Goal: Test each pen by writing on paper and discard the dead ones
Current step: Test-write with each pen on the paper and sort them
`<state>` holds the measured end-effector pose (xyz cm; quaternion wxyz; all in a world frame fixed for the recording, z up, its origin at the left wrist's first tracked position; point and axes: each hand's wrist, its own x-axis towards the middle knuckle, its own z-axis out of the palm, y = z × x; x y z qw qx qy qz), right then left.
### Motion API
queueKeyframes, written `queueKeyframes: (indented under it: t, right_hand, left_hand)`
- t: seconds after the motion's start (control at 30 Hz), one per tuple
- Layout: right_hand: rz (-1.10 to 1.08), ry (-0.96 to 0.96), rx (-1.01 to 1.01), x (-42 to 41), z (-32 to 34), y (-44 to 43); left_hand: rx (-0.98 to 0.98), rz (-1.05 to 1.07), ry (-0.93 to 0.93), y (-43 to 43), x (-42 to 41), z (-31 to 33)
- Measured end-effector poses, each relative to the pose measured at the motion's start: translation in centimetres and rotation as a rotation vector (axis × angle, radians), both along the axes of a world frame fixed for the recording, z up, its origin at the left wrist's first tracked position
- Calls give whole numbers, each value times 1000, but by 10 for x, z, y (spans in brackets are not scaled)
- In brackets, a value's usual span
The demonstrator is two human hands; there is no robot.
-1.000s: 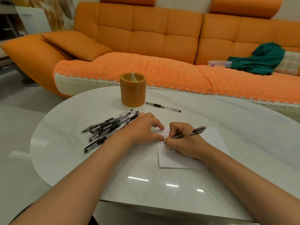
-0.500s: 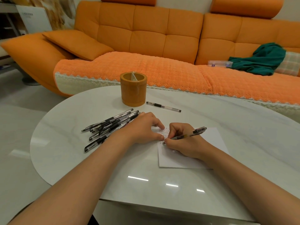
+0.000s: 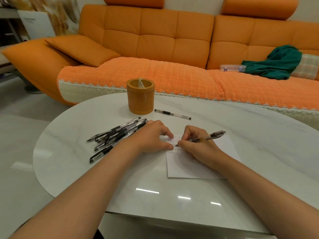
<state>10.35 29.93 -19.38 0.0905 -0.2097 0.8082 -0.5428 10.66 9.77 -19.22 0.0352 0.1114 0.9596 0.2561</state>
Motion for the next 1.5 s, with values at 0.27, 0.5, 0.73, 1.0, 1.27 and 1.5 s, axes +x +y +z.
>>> queueKeyframes:
  t: [0.27,0.5,0.73,1.0,1.27,1.5]
  right_hand:
    - [-109,229,-44,-2,22,11]
    - [4,592,599,-6,33,9]
    - [-44,492,957,2,29,-15]
    - [-85,480,965,4,22,-38]
    - [-66,434,929,-19,20,-53]
    - [-78,466,852,-74,15,-72]
  left_hand:
    - [-41,8,31,3,10,-1]
    - [-204,202,243,-12,20,16]
    - [-311,306,159,-37,40,19]
    - [-385,253,192,-37,44,15]
    - [-440,193,170,-43,43,22]
    - [-547,189,178,-40,34,20]
